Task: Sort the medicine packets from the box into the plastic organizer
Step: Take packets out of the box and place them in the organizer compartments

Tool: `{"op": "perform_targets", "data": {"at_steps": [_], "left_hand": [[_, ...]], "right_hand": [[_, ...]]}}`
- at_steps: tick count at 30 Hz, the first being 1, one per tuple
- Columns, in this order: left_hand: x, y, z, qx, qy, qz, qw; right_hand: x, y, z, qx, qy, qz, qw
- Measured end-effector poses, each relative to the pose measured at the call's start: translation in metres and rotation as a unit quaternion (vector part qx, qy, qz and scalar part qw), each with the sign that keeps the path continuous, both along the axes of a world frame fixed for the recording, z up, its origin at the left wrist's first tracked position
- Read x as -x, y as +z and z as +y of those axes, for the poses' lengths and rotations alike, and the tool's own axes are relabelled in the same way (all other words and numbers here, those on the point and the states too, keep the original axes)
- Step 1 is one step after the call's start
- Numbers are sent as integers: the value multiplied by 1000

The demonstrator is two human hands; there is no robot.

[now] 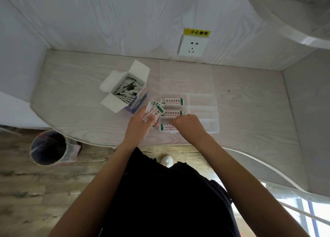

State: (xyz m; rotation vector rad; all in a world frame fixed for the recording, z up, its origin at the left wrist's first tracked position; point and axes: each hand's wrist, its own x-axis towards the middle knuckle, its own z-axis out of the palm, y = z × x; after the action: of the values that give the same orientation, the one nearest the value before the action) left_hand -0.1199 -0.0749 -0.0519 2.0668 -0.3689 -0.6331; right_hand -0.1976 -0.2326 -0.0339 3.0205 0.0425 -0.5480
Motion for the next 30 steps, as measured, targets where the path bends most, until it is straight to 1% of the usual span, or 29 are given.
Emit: {"op": "perform_targets", "data": {"at_steps": [1,2,4,6,7,8,9,10,11,12,14,15,18,21,24,26,28,30], "left_hand": [[0,1,0,2,1,0,1000],[1,2,0,6,1,1,1000],[1,3,-1,22,3,15,1000],[2,5,-3,42,12,40,998],[2,5,-3,49,15,50,997],[2,7,-4,54,14,57,997],[2,8,-4,59,10,62,996],[3,10,-5,66,5,66,996],[3,11,-6,75,-2,69,995],[4,13,-7,82,-13,72,994],[5,15,-8,97,-41,79,991],[6,16,-9,106,-53,87,989],[8,22,-14,120,-74,113,984],[10,22,-17,133,-47,149,979],[9,18,-17,111,-44,127,985],[8,17,-15,105,-48,130,985],[8,16,-13,104,-57,132,984],[8,18,-11,96,-68,124,985]], "right_hand": [[2,0,1,-5,8,-25,1000],[4,-3,1,-6,20,-69,997],[9,-13,-6,-50,30,-160,985],[16,-24,-10,-135,17,-230,964],[17,-25,-10,-202,-27,-258,944],[17,-20,-8,-279,-105,-269,916],[17,-15,-6,-356,-206,-275,869],[16,-8,-3,-422,-293,-262,817],[14,-3,-2,-471,-350,-237,774],[12,0,-1,-504,-380,-208,747],[9,5,2,-554,-402,-156,712],[8,5,4,-563,-407,-145,704],[10,2,4,-533,-420,-156,718],[12,1,0,-526,-427,-172,715],[13,2,-1,-536,-426,-174,708],[11,1,-3,-544,-424,-169,704],[10,2,-5,-565,-410,-157,698],[9,3,-7,-597,-396,-140,684]]}}
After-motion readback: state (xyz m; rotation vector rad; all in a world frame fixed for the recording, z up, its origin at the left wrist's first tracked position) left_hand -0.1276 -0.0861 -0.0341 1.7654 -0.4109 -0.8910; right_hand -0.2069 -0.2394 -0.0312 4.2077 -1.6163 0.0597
